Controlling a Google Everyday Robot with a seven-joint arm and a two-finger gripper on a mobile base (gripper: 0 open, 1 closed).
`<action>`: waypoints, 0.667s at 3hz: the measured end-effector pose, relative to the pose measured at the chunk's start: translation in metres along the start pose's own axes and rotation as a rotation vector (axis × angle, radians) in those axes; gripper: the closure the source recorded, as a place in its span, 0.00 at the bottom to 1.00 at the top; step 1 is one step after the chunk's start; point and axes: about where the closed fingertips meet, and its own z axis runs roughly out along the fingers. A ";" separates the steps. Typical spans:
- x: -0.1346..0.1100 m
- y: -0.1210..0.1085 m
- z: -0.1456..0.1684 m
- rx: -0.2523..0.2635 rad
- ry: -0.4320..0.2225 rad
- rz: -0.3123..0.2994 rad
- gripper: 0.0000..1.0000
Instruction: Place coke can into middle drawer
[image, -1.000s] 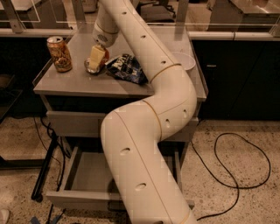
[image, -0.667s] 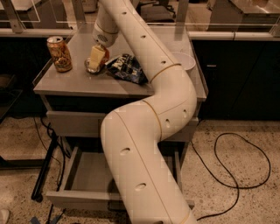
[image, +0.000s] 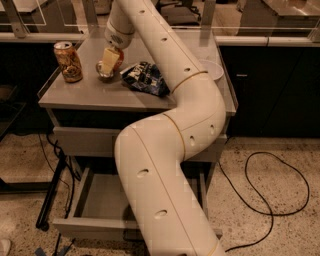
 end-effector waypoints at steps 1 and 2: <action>-0.010 -0.006 -0.020 0.039 -0.018 -0.037 1.00; -0.013 -0.011 -0.043 0.067 -0.042 -0.059 1.00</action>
Offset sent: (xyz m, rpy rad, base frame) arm -0.1049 -0.0310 0.0294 0.0402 -0.1544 0.0374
